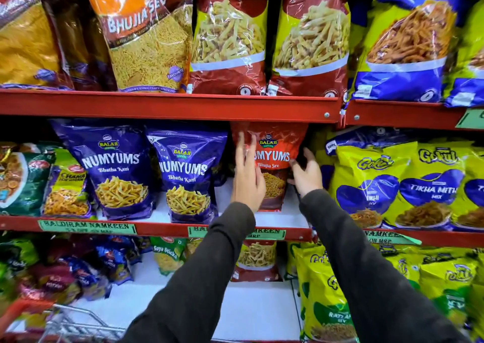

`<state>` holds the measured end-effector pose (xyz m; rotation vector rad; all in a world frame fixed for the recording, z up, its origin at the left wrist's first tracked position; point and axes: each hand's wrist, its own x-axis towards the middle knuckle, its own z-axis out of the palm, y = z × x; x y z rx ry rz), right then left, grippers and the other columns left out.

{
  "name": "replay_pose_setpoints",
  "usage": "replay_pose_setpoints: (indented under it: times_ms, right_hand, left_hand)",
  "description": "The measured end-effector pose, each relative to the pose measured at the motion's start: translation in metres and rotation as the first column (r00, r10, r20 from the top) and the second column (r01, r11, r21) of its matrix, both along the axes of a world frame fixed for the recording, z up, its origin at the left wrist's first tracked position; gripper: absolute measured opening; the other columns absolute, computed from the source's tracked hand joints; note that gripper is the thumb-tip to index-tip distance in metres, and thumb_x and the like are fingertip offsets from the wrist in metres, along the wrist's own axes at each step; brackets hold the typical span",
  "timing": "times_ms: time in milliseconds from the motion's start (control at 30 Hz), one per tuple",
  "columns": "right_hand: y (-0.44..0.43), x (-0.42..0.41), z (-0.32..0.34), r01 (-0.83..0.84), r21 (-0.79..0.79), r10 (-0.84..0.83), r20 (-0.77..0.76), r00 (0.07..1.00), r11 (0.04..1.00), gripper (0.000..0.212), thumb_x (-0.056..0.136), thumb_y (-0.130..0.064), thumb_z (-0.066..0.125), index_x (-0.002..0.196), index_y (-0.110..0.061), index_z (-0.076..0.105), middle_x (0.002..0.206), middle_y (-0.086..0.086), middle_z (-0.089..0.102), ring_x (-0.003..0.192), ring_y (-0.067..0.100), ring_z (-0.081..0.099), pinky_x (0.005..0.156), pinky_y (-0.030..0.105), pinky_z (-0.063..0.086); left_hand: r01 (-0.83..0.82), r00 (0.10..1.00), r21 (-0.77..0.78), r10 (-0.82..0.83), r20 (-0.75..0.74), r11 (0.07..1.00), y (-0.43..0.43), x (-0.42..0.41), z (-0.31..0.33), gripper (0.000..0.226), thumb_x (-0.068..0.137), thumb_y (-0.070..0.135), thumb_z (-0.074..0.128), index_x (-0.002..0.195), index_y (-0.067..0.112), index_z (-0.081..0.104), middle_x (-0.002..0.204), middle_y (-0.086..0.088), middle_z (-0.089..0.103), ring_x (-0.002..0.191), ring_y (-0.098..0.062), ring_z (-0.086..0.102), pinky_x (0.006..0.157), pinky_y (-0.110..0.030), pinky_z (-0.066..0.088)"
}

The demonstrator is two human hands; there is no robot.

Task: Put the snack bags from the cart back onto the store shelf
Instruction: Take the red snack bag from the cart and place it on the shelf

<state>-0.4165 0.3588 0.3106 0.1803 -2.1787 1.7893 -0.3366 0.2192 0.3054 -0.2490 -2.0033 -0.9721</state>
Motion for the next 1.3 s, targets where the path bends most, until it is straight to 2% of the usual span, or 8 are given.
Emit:
replay_pose_setpoints:
  times_ms: [133,233,400,500,667,900,1067,1300]
  right_hand:
    - [-0.006,0.012,-0.033,-0.012,-0.111,0.029,0.148,0.989,0.994,0.051,0.097,-0.031,0.046,0.144,-0.015,0.037,0.148,0.012,0.043,0.135,0.032,0.042,0.11,0.048,0.039]
    - [-0.008,0.012,-0.046,-0.054,-0.176,0.097,0.245,0.965,0.983,0.048,0.101,-0.034,0.037,0.143,-0.011,0.039,0.15,0.011,0.042,0.138,0.028,0.038,0.11,0.026,0.025]
    - [-0.015,0.019,-0.049,-0.171,-0.47,0.367,0.365,0.856,0.866,0.047,0.101,-0.039,0.031,0.145,-0.02,0.034,0.145,0.003,0.046,0.135,0.027,0.043,0.098,0.038,0.041]
    - [-0.013,0.028,-0.045,-0.176,-0.527,0.408,0.364,0.837,0.831,0.048,0.101,-0.038,0.033,0.146,-0.02,0.032,0.15,0.008,0.042,0.136,0.028,0.043,0.093,0.037,0.041]
    - [-0.002,0.043,-0.053,-0.156,-0.463,0.349,0.366,0.863,0.872,0.047,0.101,-0.039,0.035,0.144,-0.022,0.036,0.15,0.007,0.042,0.129,0.025,0.046,0.095,0.04,0.04]
    - [0.01,0.066,-0.058,-0.153,-0.429,0.326,0.364,0.872,0.89,0.04,0.101,-0.02,0.038,0.14,-0.024,0.042,0.144,0.013,0.049,0.13,0.034,0.048,0.108,0.052,0.038]
    - [0.01,0.08,-0.052,-0.161,-0.392,0.309,0.352,0.883,0.906,0.04,0.099,-0.017,0.043,0.14,-0.019,0.044,0.143,0.016,0.048,0.128,0.037,0.049,0.104,0.049,0.042]
    - [0.015,0.094,-0.046,-0.229,-0.213,0.291,0.335,0.896,0.95,0.06,0.097,-0.028,0.049,0.151,-0.024,0.023,0.157,0.007,0.03,0.138,0.037,0.037,0.111,0.051,0.037]
  left_hand:
    - [0.005,0.991,0.268,-0.042,0.13,0.963,0.005,0.0,-0.058,0.054,0.097,0.017,0.041,0.148,0.027,0.027,0.156,0.006,0.02,0.145,-0.008,0.024,0.119,-0.033,0.026]
    - [-0.112,0.896,0.678,-0.222,0.385,0.726,0.001,-0.008,-0.059,0.057,0.1,0.038,0.037,0.152,0.022,0.018,0.162,-0.007,0.015,0.148,-0.023,0.021,0.121,-0.039,0.018]
    - [0.001,0.754,0.911,-0.599,0.27,0.412,-0.019,-0.022,-0.045,0.054,0.099,0.051,0.024,0.145,0.024,0.037,0.146,0.002,0.042,0.132,-0.019,0.046,0.112,-0.035,0.038]
    - [0.018,0.725,0.907,-0.63,0.279,0.422,-0.015,-0.018,-0.043,0.035,0.101,0.041,0.029,0.124,0.031,0.052,0.132,0.0,0.05,0.096,-0.011,0.058,0.071,-0.018,0.055]
    - [0.066,0.739,0.875,-0.613,0.28,0.479,-0.012,-0.003,-0.053,0.046,0.103,0.024,0.022,0.149,0.023,0.029,0.153,-0.008,0.039,0.137,-0.022,0.04,0.105,-0.033,0.036]
    - [0.06,0.748,0.803,-0.56,0.357,0.592,-0.009,0.022,-0.056,0.046,0.102,0.019,0.024,0.147,0.026,0.033,0.139,-0.005,0.049,0.113,-0.014,0.05,0.094,-0.027,0.041]
    - [0.032,0.742,0.696,-0.483,0.464,0.717,-0.009,0.029,-0.063,0.047,0.099,0.028,0.027,0.146,0.036,0.033,0.149,-0.003,0.046,0.137,-0.024,0.042,0.118,-0.049,0.03]
    - [0.003,0.784,0.56,-0.35,0.513,0.829,-0.002,0.045,-0.058,0.053,0.1,0.034,0.039,0.15,0.022,0.026,0.157,-0.005,0.032,0.145,-0.022,0.03,0.122,-0.041,0.023]
